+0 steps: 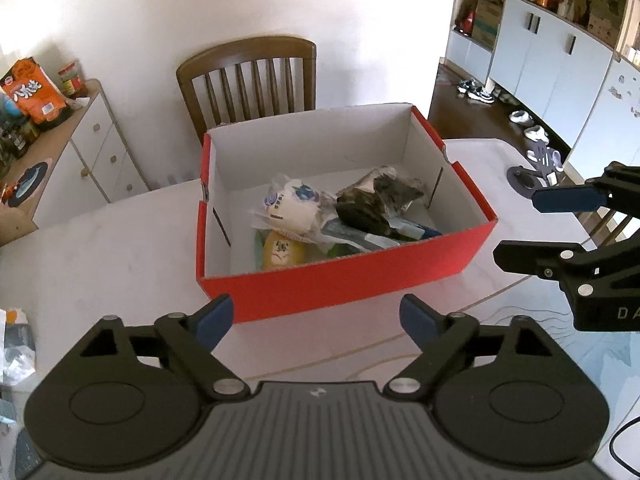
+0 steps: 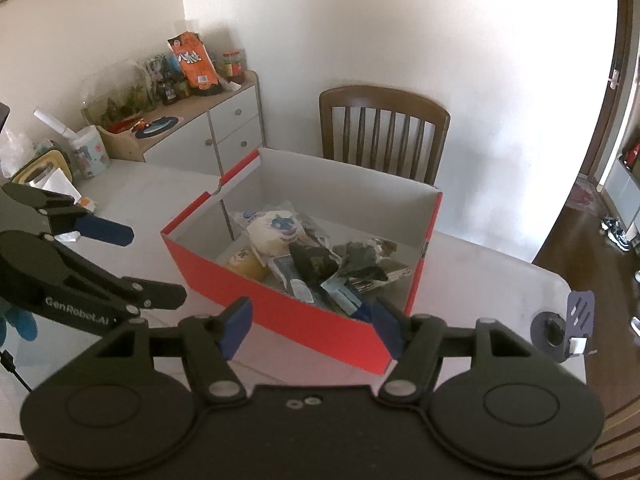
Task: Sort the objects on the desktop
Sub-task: 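Withdraw both tools from the red box back over the table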
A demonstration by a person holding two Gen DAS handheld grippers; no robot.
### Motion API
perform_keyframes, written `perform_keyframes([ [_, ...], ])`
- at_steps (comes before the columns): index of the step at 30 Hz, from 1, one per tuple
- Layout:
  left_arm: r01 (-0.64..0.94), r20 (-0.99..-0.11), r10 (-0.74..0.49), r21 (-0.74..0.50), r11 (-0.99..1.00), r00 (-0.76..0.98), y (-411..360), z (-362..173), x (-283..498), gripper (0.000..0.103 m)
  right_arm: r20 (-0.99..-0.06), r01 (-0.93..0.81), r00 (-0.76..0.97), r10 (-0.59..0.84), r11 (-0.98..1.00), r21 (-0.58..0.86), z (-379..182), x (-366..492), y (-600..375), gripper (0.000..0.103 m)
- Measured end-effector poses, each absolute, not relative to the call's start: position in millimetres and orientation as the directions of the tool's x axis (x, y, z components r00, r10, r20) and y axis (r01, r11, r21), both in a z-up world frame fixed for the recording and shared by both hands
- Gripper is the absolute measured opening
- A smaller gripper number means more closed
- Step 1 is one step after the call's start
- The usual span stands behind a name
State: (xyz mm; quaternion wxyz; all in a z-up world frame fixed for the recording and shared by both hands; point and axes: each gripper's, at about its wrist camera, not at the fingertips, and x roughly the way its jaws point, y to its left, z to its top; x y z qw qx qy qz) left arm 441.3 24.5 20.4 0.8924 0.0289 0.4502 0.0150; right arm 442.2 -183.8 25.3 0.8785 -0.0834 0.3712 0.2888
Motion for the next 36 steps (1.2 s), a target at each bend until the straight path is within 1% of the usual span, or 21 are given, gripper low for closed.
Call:
perform_keyframes([
  [1, -0.007, -0.799, 0.056, 0.065, 0.998, 0.599, 24, 20, 438, 0.099, -0.698, -0.569, 0.559, 0.447, 0.820, 0.069, 25, 440, -185, 0.067],
  [3, -0.013, -0.795, 0.059, 0.064, 0.998, 0.603, 23, 20, 433, 0.101, -0.696, -0.566, 0.562, 0.447, 0.821, 0.071, 24, 436, -186, 0.067],
  [12, -0.040, -0.764, 0.085, 0.078, 0.996, 0.639, 14, 24, 411, 0.102, -0.693, -0.560, 0.563, 0.451, 0.825, 0.082, 18, 418, -195, 0.069],
  [17, -0.041, -0.759, 0.075, 0.064, 0.997, 0.647, 12, 26, 403, 0.102, -0.688, -0.556, 0.562, 0.460, 0.825, 0.097, 19, 412, -200, 0.069],
  [25, -0.052, -0.754, 0.116, 0.108, 0.993, 0.646, 3, 22, 389, 0.102, -0.685, -0.550, 0.564, 0.461, 0.829, 0.105, 20, 404, -203, 0.069],
  [29, -0.060, -0.749, 0.134, 0.126, 0.990, 0.648, -2, 21, 382, 0.102, -0.691, -0.536, 0.565, 0.451, 0.837, 0.109, 18, 402, -204, 0.069],
  [36, -0.071, -0.752, 0.126, 0.106, 0.992, 0.647, -4, 22, 379, 0.102, -0.703, -0.483, 0.579, 0.413, 0.869, 0.113, 14, 403, -210, 0.069],
])
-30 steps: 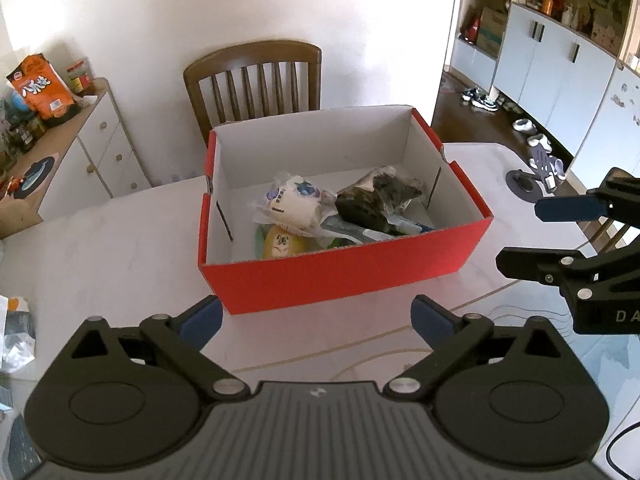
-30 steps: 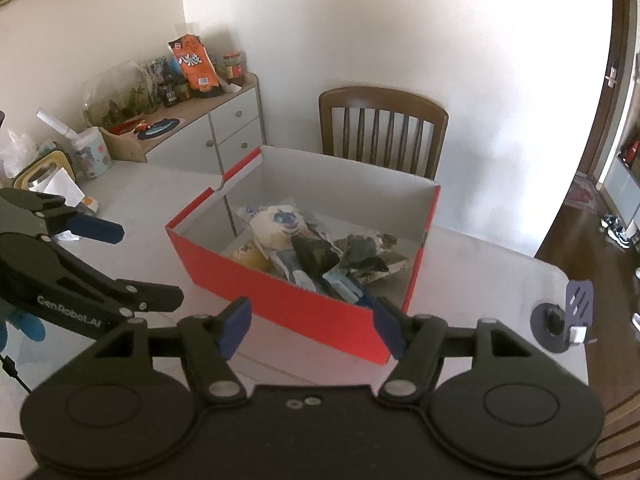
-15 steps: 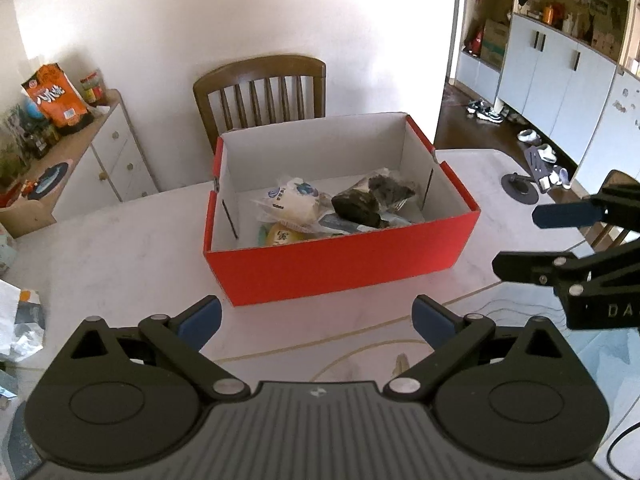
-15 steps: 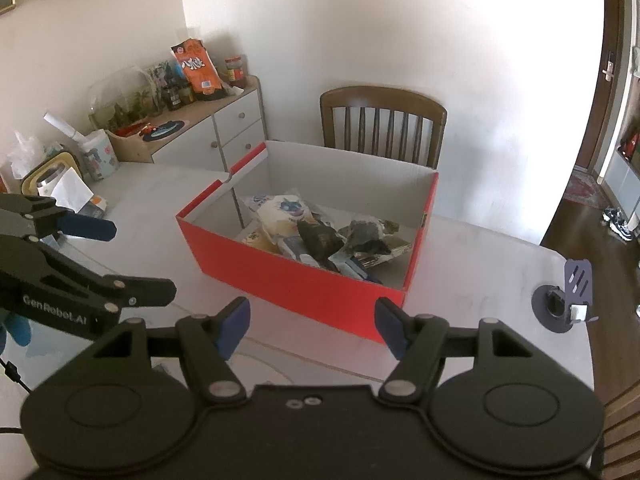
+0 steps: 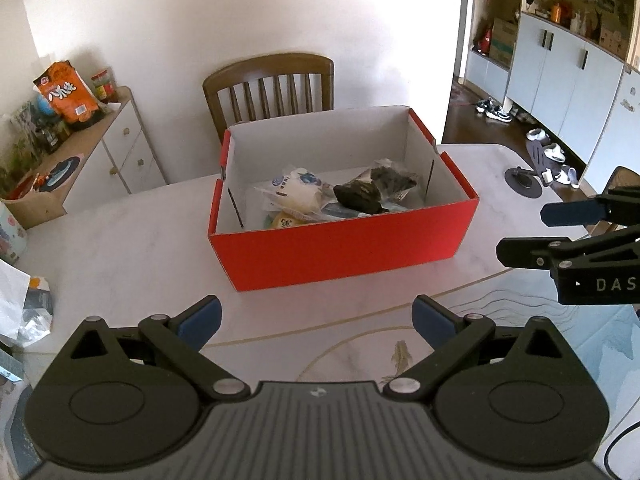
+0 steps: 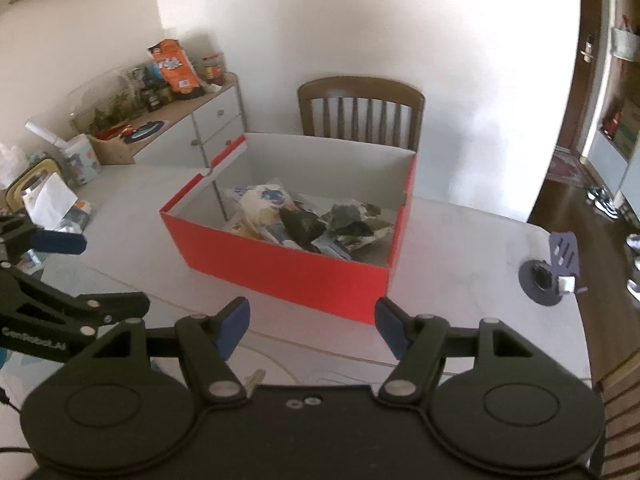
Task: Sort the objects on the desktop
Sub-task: 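Withdraw both tools from the red box back over the table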
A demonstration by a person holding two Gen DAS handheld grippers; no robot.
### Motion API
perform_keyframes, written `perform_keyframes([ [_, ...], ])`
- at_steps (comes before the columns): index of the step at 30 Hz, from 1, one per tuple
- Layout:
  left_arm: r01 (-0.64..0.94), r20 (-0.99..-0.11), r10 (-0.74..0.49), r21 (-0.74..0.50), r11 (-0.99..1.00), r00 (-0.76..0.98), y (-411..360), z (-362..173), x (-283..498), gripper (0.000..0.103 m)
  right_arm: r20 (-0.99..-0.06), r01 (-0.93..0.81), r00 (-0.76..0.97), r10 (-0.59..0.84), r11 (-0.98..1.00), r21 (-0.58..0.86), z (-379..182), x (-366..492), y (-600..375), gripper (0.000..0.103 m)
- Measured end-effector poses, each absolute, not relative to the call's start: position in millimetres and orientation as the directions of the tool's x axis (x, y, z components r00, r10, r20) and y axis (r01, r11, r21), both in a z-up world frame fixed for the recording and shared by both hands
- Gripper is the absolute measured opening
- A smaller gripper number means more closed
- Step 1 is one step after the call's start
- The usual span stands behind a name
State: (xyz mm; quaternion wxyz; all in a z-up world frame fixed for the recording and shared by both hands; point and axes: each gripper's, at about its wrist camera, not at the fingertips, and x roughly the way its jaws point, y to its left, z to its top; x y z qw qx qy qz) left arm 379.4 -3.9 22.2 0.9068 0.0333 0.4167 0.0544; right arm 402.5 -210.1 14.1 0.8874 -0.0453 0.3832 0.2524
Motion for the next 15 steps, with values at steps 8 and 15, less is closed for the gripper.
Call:
perform_keyframes([
  [8, -0.063, -0.749, 0.131, 0.119, 0.991, 0.650, -8.1, 19.7, 379.2, 0.102, -0.713, -0.458, 0.578, 0.397, 0.881, 0.119, 8.4, 402.2, -215.8, 0.069],
  [15, -0.069, -0.753, 0.136, 0.120, 0.990, 0.644, -10.0, 17.6, 379.9, 0.102, -0.717, -0.451, 0.577, 0.391, 0.884, 0.119, 6.0, 400.2, -218.1, 0.069],
])
